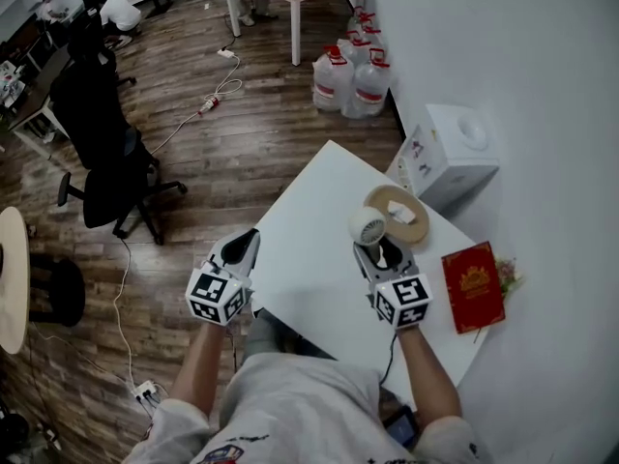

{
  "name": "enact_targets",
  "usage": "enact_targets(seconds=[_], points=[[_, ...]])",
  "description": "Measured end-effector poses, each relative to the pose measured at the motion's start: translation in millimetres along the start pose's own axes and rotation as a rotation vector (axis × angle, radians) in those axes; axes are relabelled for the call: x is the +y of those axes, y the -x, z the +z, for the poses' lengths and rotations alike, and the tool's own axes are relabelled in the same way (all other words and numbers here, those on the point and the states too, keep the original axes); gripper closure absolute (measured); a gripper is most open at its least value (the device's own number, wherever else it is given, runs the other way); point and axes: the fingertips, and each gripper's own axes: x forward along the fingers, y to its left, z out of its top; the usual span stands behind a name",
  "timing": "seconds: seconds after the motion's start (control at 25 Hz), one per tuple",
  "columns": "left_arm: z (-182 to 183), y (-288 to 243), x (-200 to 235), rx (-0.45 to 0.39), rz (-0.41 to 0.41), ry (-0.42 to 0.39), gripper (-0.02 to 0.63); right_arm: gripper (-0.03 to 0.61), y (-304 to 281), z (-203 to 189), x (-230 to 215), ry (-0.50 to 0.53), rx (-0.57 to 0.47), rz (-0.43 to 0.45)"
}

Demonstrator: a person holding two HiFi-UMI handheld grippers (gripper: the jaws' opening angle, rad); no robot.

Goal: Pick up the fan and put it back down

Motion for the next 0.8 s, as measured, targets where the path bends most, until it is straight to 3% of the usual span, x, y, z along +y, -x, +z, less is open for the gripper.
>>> enact_targets(seconds=[0.8], points=[[-41.2,92.7,76.6,0.034,0.225,0.088,0.609,0.385,-107.0,-118.1,92.3,0.093,0.326,0.229]])
